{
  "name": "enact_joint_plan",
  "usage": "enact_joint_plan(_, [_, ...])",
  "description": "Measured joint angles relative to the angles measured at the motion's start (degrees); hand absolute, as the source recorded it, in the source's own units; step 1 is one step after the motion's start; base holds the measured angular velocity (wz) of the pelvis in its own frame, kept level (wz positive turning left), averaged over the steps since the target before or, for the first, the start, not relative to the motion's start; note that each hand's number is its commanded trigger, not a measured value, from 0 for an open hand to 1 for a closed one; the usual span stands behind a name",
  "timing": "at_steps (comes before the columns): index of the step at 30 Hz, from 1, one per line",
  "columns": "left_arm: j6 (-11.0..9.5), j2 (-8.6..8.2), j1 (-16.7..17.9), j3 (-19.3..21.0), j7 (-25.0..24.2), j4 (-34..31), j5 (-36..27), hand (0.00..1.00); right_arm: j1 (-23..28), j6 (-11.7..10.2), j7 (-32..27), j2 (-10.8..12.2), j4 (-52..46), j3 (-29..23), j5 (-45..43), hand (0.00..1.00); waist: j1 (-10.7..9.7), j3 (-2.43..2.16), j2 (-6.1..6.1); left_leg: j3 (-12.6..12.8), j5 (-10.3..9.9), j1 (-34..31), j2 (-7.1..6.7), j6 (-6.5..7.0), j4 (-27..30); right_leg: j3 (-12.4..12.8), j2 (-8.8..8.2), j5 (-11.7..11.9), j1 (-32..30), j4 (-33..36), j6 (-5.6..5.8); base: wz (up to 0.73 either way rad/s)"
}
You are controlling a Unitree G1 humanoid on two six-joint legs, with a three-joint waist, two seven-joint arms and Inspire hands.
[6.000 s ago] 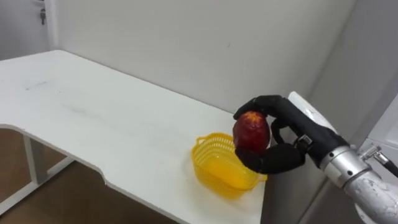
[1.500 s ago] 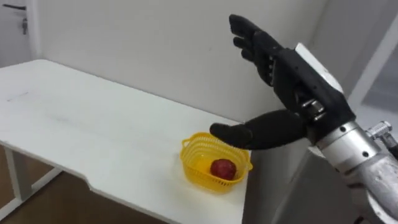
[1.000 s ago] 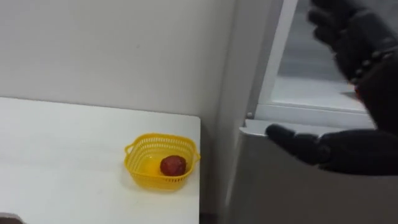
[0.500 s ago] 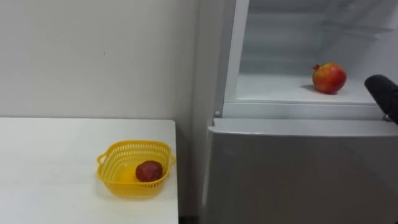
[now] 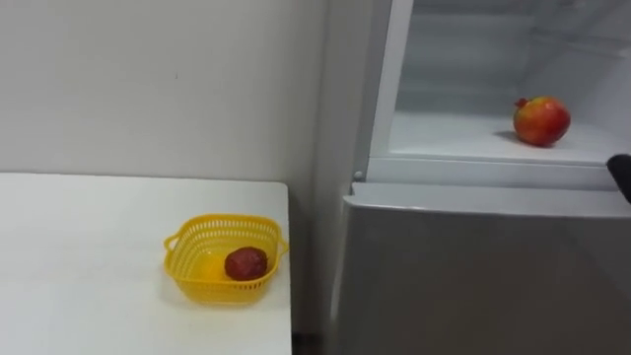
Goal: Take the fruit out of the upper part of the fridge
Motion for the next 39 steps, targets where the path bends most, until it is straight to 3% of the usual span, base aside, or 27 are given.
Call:
enact_joint_plan(5, [0.6,0.10,-0.4,0.2,-0.3,-0.2,0.0,0.00,-4.7,2.4,1.0,-0.2,7.2,0.1,2.4,0.00,0.6,0.00,-0.46,-0.1,0.0,0.0,0.04,-0.01,0.0,-0.2,0.02,0.0,-0.2,0.0,0.01,0.00])
enact_joint_plan(13, [1.2,0.20,-1.3,-0.4,-2.1,-0.2,0.1,0.00,-13.2,3.7,3.2,-0.5,14.5,3.2,4.3,0.00,0.8,-0.22,-0.71,-1.4,0.0,-0.5,-0.07,0.00,0.2,-1.7,-0.14,0.0,-0.1,0.0,0.02,0.08])
enact_joint_plan(15, [1.4,0.37,-1.5,-0.4,-2.7,-0.3,0.1,0.00,-15.3,3.8,3.3,-1.4,17.5,3.4,5.5,0.00,0.9,-0.38,-0.94,-1.7,0.0,-0.6,-0.05,-0.01,0.5,-2.2,-0.17,0.0,-0.1,0.0,0.02,0.14])
enact_joint_plan(17, [1.8,0.41,-1.2,-0.3,-3.2,-1.1,0.0,0.00,-17.6,5.3,3.3,-3.0,20.0,3.4,7.1,0.00,0.9,-0.61,-1.25,-2.4,0.0,-0.9,-0.07,-0.01,1.1,-3.0,-0.27,0.0,0.0,0.0,0.02,0.17])
enact_joint_plan(21, [2.4,0.89,-0.7,-0.3,-3.9,-2.2,0.0,0.00,-20.7,6.6,3.9,-6.8,21.8,5.1,9.6,0.00,0.8,-0.67,-1.41,-2.7,0.0,-1.0,-0.07,-0.04,1.1,-3.2,-0.33,0.0,0.1,0.0,0.01,0.03])
enact_joint_plan(26, [2.7,2.67,-0.8,-0.3,-3.9,-3.3,0.0,0.00,-29.2,7.5,5.6,-11.0,31.2,9.2,19.0,0.00,0.8,-0.45,-2.73,-3.1,0.1,-1.0,-0.08,-0.17,1.5,-3.3,-0.63,-0.1,0.7,-0.1,-0.02,0.03])
enact_joint_plan(29, [2.9,3.28,-0.7,-0.3,-4.0,-4.1,0.0,0.00,-33.0,8.6,6.5,-11.9,35.5,9.4,20.7,0.00,0.7,-0.58,-2.95,-3.7,0.1,-1.2,-0.24,-0.16,1.5,-4.3,-0.65,-0.1,0.8,-0.1,-0.01,0.09])
enact_joint_plan(34, [3.3,3.48,-0.9,0.4,-4.2,-4.4,0.3,0.00,-35.3,8.7,7.7,-14.2,39.4,9.4,23.0,0.00,0.7,-0.71,-2.67,-4.9,0.1,-1.9,-0.67,-0.08,1.9,-5.7,-0.80,-0.1,0.8,-0.2,-0.01,0.12])
enact_joint_plan(39, [3.7,3.73,-0.7,1.1,-4.2,-4.4,0.5,0.00,-36.8,8.8,8.7,-14.4,43.8,9.4,23.1,0.00,0.7,-1.15,-1.99,-5.1,0.3,-2.1,-0.94,0.13,2.0,-6.3,-0.96,-0.1,0.5,-0.2,-0.01,0.03])
